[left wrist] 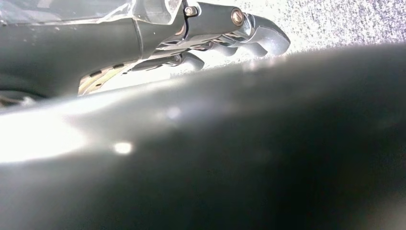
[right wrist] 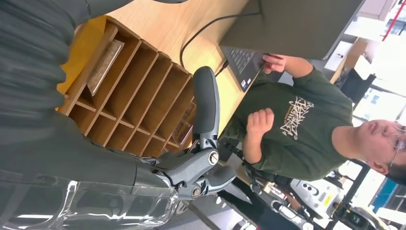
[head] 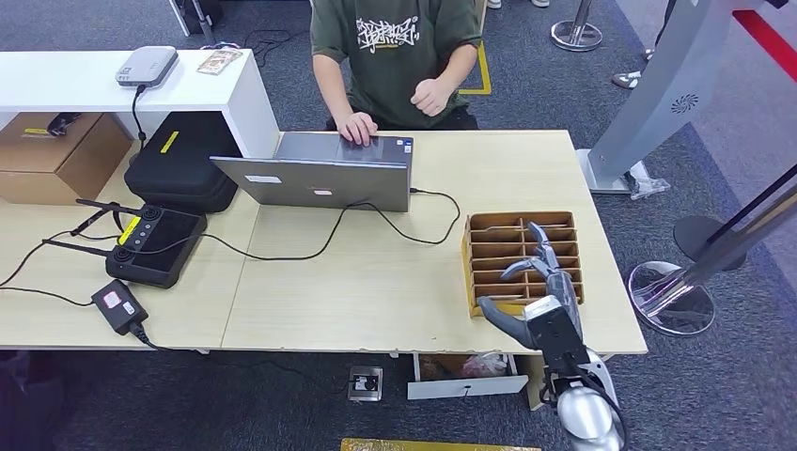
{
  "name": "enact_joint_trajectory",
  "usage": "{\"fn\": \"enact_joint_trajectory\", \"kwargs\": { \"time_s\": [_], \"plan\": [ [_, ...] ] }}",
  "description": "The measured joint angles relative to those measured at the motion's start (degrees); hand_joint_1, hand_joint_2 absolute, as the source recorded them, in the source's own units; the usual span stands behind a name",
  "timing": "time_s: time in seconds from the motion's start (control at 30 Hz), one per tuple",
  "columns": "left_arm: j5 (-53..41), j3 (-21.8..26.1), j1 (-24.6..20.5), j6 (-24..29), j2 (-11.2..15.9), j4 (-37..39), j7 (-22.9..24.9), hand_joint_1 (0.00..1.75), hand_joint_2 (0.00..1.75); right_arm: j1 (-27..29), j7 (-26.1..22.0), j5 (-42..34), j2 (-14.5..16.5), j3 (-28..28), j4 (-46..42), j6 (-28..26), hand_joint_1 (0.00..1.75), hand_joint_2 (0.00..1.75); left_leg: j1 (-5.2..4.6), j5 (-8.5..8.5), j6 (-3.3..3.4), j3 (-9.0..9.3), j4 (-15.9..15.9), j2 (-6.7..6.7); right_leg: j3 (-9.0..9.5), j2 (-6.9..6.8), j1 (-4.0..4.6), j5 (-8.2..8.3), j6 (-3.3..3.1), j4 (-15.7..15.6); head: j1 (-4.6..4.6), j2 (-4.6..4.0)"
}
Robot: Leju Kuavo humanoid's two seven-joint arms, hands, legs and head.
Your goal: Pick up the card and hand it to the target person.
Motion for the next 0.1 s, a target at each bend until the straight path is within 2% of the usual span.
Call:
{"fn": "enact_joint_trajectory", "kwargs": {
  "time_s": [0.1],
  "plan": [
    [-0.09,0.00,-0.03,0.00,0.00,-0.01,0.00,0.00,0.00,0.00,0.12,0.76,0.12,0.00,0.00,-0.51,1.69,1.75,0.00,0.00,0.00,0.00,0.00,0.00,0.00,0.00,0.00,0.00,0.00,0.00,0.00,0.00]
  ]
}}
